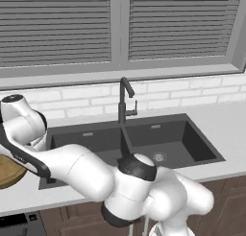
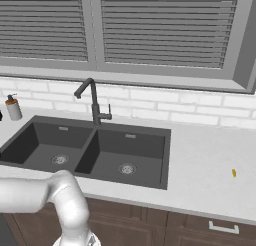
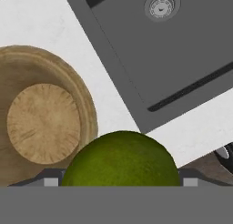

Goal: Pick the lime from the sink and place it in the bowl. Then pick the bowl and place it in the microwave. Then close the microwave door and press the start button.

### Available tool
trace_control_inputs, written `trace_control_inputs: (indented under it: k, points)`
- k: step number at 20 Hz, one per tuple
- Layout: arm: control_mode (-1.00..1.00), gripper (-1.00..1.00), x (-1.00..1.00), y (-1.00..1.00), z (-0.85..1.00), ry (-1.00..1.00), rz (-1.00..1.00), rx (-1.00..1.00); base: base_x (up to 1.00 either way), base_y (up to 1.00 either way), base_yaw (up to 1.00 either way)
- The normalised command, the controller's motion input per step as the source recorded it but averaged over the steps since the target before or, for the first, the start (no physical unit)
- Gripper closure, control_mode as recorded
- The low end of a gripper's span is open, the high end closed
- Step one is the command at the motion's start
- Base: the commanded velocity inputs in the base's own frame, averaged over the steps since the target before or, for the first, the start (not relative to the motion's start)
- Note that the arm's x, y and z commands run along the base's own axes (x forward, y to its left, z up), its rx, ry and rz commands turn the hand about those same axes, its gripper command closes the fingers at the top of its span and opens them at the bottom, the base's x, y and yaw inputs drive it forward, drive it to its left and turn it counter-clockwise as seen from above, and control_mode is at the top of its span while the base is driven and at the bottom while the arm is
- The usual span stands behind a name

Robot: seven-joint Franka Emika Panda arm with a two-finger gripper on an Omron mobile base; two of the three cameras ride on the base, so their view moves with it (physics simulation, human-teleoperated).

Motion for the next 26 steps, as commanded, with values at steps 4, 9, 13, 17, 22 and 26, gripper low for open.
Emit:
trace_control_inputs:
  k: [4,9,13,17,22,26]
  points:
    - [-1.00,1.00,0.32,0.22,-0.28,0.06,-0.04,0.00,0.00,0.00,0.00]
    - [-1.00,1.00,0.25,0.33,-0.32,0.06,-0.03,-0.01,0.00,0.00,0.00]
    - [-1.00,1.00,0.26,0.39,-0.29,0.08,-0.01,0.00,0.00,0.00,0.00]
    - [-1.00,1.00,0.34,0.32,-0.22,0.09,0.00,0.00,0.00,0.00,0.00]
    - [-1.00,-1.00,0.20,0.26,-0.33,0.10,-0.02,-0.03,0.00,0.00,0.00]
    - [-1.00,-1.00,0.05,0.18,-0.34,0.05,-0.03,-0.02,0.00,0.00,0.00]
